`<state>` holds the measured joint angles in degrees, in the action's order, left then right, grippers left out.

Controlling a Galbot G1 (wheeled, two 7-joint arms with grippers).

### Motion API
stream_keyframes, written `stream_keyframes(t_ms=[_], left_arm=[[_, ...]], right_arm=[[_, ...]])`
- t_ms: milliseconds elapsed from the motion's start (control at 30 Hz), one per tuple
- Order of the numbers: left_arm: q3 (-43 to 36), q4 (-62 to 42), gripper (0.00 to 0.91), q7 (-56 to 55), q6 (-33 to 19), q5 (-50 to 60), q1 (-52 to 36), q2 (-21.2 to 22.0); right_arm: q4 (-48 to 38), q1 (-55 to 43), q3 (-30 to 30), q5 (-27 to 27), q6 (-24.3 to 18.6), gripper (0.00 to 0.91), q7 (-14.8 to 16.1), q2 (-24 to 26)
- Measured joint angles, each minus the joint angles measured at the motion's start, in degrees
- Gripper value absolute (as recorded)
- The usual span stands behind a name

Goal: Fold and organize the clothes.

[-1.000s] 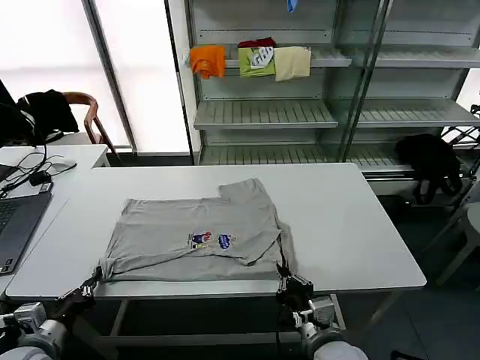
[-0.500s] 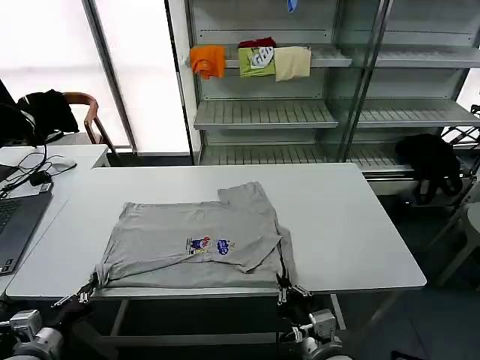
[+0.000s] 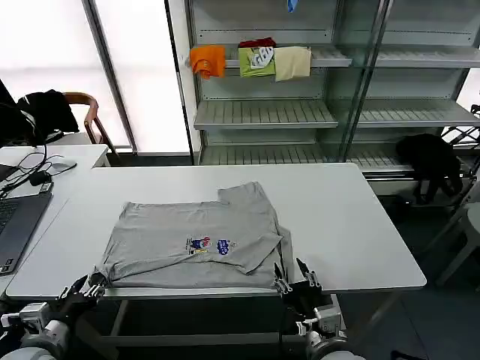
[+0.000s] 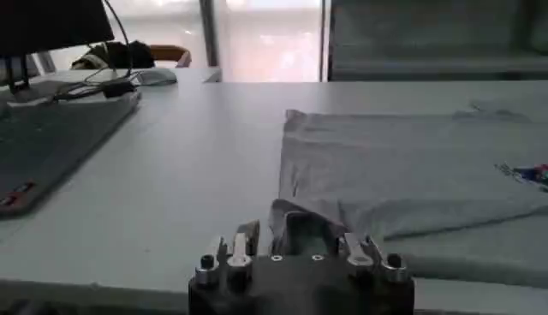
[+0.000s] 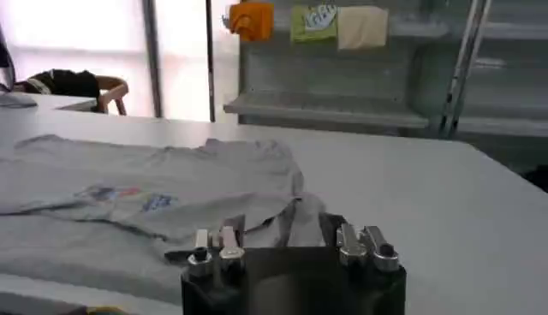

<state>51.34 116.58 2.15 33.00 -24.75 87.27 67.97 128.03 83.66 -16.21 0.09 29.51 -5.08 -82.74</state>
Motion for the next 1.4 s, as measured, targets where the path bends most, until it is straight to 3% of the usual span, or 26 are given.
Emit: stream_keyframes(t_ms=[833,1400], left_arm=[[-0.97,-12.56,0.907,-0.66,0.12,-4.60,-16.27,-5.74],[-6.08,-18.01,0.907,1.43,0.08,-0.98,-25.23,-6.99]], right_arm=[[-5.40,-9.38,0.37,0.34,3.12,0.907,-2.09,-3.68],[-19.04,-25.40,-1.32,4.82,3.51,0.907,0.85,-5.98]])
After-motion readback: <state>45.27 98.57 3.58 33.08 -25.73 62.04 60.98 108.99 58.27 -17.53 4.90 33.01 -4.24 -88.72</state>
